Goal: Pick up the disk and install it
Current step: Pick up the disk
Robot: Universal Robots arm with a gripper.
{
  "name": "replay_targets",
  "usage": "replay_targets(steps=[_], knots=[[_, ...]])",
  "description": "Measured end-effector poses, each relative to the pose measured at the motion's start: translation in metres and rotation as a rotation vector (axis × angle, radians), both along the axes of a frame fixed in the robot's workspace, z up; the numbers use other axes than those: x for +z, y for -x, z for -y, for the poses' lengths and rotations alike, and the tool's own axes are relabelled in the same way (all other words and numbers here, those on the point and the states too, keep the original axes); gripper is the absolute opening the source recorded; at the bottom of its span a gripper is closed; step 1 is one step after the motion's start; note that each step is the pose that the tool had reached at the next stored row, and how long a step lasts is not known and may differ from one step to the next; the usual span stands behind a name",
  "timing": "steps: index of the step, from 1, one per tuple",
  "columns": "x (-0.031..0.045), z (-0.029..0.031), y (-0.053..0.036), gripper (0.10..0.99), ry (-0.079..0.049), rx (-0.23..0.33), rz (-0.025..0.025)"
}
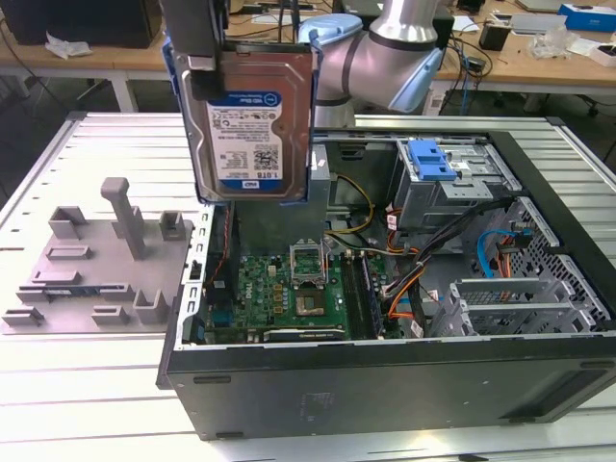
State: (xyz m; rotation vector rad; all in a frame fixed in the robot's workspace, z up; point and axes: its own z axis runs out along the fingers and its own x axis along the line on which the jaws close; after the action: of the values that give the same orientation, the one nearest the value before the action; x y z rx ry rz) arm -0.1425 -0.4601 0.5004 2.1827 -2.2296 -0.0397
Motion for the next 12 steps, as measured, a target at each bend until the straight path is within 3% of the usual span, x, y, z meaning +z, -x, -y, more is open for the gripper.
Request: replay_targets(steps=[7, 12], knots=[[0.0002, 0.0212, -0.0148, 0.369, 0.0, 0.0, 0.0], [0.0002, 0.0387, -0.0361, 0.369, 0.0, 0.0, -0.0001]])
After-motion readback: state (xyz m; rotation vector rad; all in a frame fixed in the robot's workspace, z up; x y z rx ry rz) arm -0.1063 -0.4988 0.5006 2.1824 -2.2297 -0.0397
